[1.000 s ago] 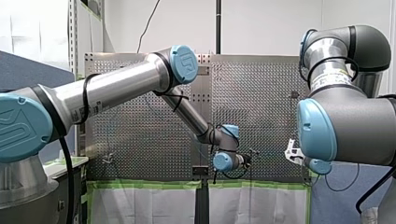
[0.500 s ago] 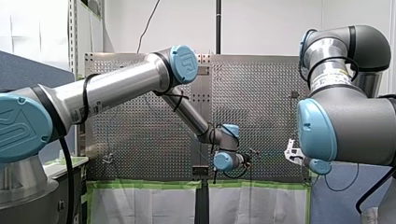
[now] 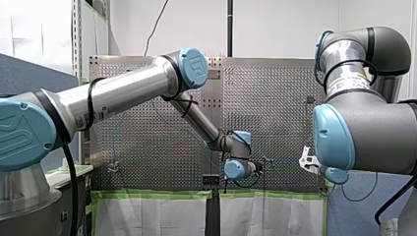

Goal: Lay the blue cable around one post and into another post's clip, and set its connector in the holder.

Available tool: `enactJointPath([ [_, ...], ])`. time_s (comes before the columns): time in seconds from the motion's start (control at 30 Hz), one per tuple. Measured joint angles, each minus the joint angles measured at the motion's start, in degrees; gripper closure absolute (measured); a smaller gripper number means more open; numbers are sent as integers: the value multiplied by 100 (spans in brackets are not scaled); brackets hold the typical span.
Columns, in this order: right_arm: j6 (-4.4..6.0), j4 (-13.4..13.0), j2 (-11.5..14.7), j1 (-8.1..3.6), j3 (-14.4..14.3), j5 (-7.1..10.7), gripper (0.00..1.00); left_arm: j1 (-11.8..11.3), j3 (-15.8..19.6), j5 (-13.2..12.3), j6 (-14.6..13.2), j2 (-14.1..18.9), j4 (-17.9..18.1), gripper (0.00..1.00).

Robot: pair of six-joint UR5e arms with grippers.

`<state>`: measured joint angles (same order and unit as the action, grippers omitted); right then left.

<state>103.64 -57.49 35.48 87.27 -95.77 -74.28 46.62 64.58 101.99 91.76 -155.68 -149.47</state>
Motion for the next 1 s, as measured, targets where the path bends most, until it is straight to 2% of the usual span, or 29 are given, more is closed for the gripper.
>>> enactJointPath([
  [0.8, 0, 26, 0, -1, 1, -1, 100, -11, 14, 69, 33, 3, -28, 1],
  [1.0, 0, 26, 0, 0, 0, 12, 100, -35, 226, 115, 34, 185, 131, 1],
])
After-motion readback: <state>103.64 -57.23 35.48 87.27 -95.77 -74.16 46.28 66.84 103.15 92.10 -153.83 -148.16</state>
